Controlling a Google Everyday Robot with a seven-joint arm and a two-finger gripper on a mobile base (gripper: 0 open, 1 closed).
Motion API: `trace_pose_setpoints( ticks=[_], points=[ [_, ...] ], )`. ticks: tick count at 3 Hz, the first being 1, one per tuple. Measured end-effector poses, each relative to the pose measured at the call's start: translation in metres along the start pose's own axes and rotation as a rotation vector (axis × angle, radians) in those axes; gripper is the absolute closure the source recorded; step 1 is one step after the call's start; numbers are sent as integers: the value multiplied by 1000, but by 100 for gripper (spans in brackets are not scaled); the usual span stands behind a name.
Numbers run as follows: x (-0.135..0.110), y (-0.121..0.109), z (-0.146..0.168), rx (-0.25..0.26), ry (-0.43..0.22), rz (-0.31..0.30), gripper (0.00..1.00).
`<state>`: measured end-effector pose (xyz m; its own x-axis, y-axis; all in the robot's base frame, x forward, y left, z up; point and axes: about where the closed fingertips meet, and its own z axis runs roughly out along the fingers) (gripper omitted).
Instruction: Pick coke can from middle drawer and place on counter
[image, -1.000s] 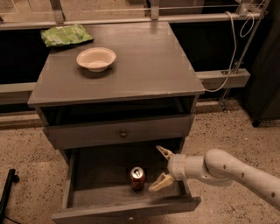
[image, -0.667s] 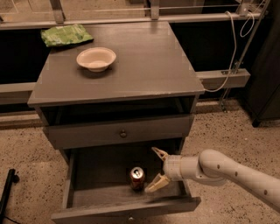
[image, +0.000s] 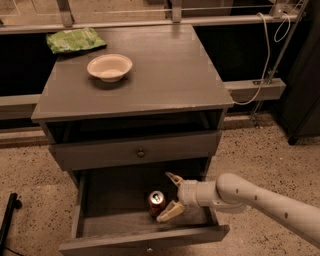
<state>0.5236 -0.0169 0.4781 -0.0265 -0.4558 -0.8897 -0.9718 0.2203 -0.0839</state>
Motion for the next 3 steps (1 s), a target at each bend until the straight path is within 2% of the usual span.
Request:
trace_pose_setpoints(
  ticks=[1, 2, 3],
  points=[
    [17, 5, 14, 8, 8, 64, 0],
    [30, 11, 28, 4, 23, 98, 21],
    [32, 14, 37, -2, 30, 101, 45]
  ],
)
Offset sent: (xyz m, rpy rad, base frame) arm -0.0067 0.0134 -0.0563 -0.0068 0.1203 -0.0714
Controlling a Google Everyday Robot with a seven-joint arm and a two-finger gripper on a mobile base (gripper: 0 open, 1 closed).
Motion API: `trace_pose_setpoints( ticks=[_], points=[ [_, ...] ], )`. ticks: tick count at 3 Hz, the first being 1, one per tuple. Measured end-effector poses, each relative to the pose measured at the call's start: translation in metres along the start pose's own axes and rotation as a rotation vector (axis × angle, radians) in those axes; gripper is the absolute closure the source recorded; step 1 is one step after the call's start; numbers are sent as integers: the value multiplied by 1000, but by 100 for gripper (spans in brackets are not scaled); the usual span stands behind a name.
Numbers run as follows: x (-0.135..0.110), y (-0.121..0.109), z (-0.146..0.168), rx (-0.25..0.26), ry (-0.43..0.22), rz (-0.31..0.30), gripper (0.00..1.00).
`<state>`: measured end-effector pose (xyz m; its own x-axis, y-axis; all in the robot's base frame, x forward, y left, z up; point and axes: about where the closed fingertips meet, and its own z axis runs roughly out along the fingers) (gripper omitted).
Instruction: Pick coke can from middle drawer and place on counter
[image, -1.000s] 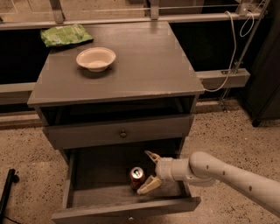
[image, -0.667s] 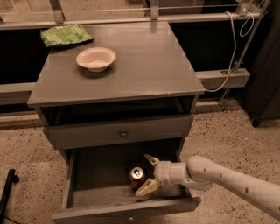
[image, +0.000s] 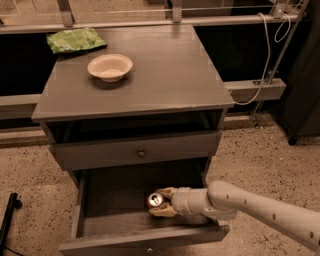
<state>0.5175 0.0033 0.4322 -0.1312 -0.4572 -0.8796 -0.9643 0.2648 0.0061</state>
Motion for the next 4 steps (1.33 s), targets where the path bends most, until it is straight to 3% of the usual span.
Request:
trace_pose_setpoints(
  ticks=[1, 2, 3, 4],
  points=[
    [0, 0, 0, 0, 0, 0, 68],
    [-23, -6, -3, -20, -81, -4, 91],
    [-76, -19, -40, -61, -192, -74, 100],
    [-130, -40, -80, -129, -202, -165, 100]
  ],
)
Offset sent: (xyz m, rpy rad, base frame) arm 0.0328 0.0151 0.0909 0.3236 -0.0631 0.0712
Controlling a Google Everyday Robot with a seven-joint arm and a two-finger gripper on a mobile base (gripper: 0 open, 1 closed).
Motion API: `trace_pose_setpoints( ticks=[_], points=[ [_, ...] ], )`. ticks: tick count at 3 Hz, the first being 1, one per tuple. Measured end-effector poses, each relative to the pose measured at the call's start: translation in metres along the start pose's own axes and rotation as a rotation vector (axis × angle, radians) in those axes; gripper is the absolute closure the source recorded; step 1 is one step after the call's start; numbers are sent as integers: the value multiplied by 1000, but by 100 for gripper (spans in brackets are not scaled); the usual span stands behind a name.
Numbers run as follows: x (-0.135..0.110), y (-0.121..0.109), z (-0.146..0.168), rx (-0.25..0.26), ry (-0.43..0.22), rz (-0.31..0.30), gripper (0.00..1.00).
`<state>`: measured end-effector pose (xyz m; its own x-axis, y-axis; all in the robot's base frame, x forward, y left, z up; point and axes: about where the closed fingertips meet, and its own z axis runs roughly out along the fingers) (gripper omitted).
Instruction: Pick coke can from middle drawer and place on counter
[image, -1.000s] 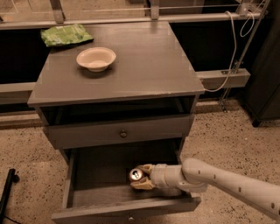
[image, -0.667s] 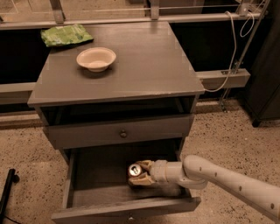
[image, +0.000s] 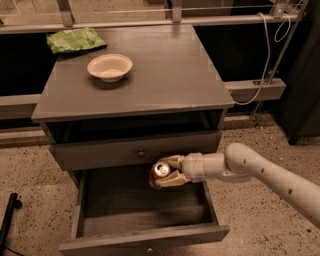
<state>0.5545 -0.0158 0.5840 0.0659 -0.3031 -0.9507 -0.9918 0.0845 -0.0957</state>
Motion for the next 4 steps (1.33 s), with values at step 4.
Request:
trace_pose_setpoints(
  ticks=[4],
  points=[
    [-68, 8, -26, -206, 45, -114, 100]
  ],
)
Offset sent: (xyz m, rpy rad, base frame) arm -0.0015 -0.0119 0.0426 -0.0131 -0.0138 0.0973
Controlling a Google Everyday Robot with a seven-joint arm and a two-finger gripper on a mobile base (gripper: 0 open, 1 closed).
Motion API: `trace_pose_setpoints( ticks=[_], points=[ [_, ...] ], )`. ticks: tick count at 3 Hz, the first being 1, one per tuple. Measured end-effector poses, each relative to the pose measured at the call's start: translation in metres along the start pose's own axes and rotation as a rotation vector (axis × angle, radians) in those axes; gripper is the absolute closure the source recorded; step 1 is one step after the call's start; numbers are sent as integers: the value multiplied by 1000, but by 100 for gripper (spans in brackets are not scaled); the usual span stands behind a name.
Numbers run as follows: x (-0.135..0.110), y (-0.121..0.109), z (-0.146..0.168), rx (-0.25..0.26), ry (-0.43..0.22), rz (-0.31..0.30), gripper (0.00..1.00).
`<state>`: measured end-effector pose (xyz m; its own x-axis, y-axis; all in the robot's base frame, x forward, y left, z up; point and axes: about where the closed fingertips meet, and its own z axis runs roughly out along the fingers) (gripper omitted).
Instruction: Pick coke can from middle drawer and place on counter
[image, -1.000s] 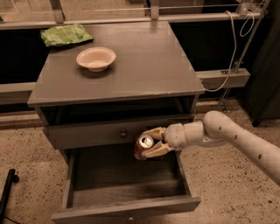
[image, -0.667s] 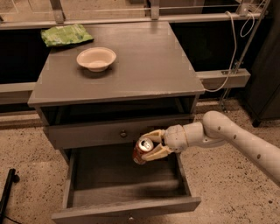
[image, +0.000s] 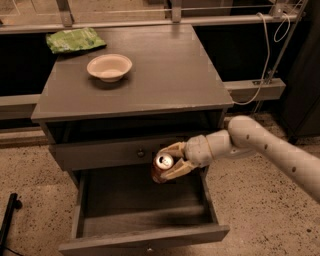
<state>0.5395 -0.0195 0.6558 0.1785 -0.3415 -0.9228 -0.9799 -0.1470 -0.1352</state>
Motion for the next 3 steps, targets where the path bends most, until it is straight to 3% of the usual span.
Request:
trace_pose_setpoints(
  ticks=[1, 2, 3],
  points=[
    [-59, -10, -16, -72, 77, -106, 100],
    [-133, -10, -30, -141, 163, -199, 100],
    [-196, -19, -49, -153, 254, -265, 100]
  ],
)
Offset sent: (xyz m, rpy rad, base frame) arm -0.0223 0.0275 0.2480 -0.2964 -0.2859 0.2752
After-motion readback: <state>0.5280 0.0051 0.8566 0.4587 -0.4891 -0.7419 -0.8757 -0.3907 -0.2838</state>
